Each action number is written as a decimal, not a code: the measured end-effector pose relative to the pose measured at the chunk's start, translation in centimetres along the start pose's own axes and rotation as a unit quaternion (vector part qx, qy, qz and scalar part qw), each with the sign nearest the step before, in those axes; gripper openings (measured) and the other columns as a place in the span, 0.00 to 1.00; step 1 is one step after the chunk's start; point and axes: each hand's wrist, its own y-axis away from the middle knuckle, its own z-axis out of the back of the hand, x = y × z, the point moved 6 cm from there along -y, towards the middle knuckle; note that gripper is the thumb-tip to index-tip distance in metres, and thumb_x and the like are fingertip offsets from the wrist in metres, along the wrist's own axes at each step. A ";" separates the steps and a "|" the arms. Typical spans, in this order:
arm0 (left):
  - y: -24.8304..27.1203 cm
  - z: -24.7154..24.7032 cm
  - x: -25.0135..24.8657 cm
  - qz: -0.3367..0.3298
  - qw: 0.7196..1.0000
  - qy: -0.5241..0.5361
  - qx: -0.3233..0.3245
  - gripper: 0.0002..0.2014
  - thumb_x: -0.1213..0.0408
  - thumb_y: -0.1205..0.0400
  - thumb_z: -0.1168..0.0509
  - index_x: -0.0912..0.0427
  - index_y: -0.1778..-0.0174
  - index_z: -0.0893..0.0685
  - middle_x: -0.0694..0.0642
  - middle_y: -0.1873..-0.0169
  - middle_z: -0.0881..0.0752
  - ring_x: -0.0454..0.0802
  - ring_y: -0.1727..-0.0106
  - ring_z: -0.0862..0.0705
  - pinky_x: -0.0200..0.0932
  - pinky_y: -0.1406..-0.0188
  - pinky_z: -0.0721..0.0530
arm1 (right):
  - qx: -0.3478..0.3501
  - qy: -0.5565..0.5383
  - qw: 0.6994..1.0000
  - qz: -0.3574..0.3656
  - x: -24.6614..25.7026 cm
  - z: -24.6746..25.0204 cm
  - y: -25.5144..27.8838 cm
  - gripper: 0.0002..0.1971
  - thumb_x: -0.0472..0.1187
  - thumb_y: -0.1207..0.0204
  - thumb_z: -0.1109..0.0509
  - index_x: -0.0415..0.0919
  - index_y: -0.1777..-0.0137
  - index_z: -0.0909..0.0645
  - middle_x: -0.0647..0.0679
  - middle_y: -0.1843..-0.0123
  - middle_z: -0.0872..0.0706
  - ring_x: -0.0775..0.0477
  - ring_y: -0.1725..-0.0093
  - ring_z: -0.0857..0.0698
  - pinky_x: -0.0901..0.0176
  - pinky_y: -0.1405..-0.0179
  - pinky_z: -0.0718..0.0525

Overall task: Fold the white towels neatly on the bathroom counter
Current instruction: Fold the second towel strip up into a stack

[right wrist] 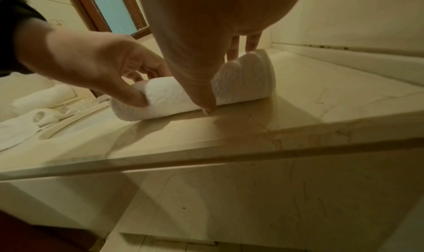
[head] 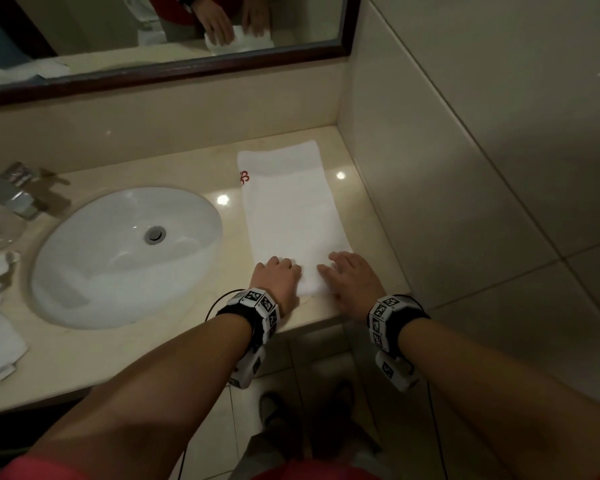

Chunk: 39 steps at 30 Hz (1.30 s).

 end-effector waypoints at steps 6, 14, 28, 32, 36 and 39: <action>-0.1 -0.1 1.0 0.000 1.000 0.023 0.007 0.25 0.44 0.24 0.32 0.48 0.32 0.22 0.52 0.40 0.18 0.55 0.35 0.25 0.53 0.36 0.29 | 0.011 0.008 1.000 0.023 1.1 0.8 -0.6 0.26 0.38 0.38 0.26 0.43 0.36 0.21 0.41 0.46 0.18 0.36 0.48 0.19 0.46 0.49 0.21; 0.3 -0.4 1.3 0.005 0.998 0.062 0.019 0.28 0.45 0.27 0.30 0.49 0.33 0.26 0.53 0.38 0.22 0.56 0.37 0.24 0.53 0.38 0.26 | 0.058 -0.020 0.998 0.026 0.8 1.7 -1.5 0.23 0.43 0.25 0.35 0.47 0.28 0.26 0.43 0.38 0.21 0.39 0.40 0.24 0.49 0.42 0.27; -0.8 0.0 3.3 0.030 0.971 0.222 0.083 0.18 0.62 0.28 0.29 0.50 0.43 0.23 0.54 0.51 0.15 0.53 0.54 0.16 0.49 0.53 0.13 | 0.143 -0.067 0.987 -0.031 -1.0 1.5 -4.2 0.21 0.46 0.23 0.40 0.52 0.29 0.28 0.45 0.40 0.16 0.42 0.37 0.25 0.50 0.39 0.30; -1.5 -0.1 3.7 0.044 0.962 0.247 0.109 0.21 0.59 0.26 0.29 0.49 0.40 0.27 0.54 0.52 0.16 0.53 0.56 0.15 0.50 0.53 0.12 | 0.183 -0.075 0.979 -0.042 -1.2 1.6 -5.1 0.19 0.45 0.21 0.42 0.52 0.30 0.28 0.46 0.39 0.16 0.42 0.37 0.23 0.47 0.35 0.32; -2.2 -0.6 4.1 0.062 0.950 0.275 0.134 0.19 0.61 0.25 0.32 0.49 0.40 0.27 0.53 0.55 0.17 0.52 0.58 0.18 0.44 0.59 0.18 | 0.206 -0.099 0.971 -0.064 -1.6 1.3 -5.6 0.18 0.42 0.20 0.44 0.51 0.30 0.28 0.48 0.35 0.18 0.43 0.36 0.21 0.45 0.32 0.33; -2.7 -1.1 4.4 0.070 0.940 0.295 0.154 0.18 0.62 0.24 0.31 0.50 0.38 0.24 0.52 0.52 0.19 0.52 0.54 0.20 0.42 0.58 0.22 | 0.193 -0.128 0.970 -0.073 -1.8 0.9 -6.0 0.16 0.41 0.20 0.43 0.51 0.34 0.27 0.48 0.35 0.21 0.44 0.39 0.20 0.47 0.34 0.29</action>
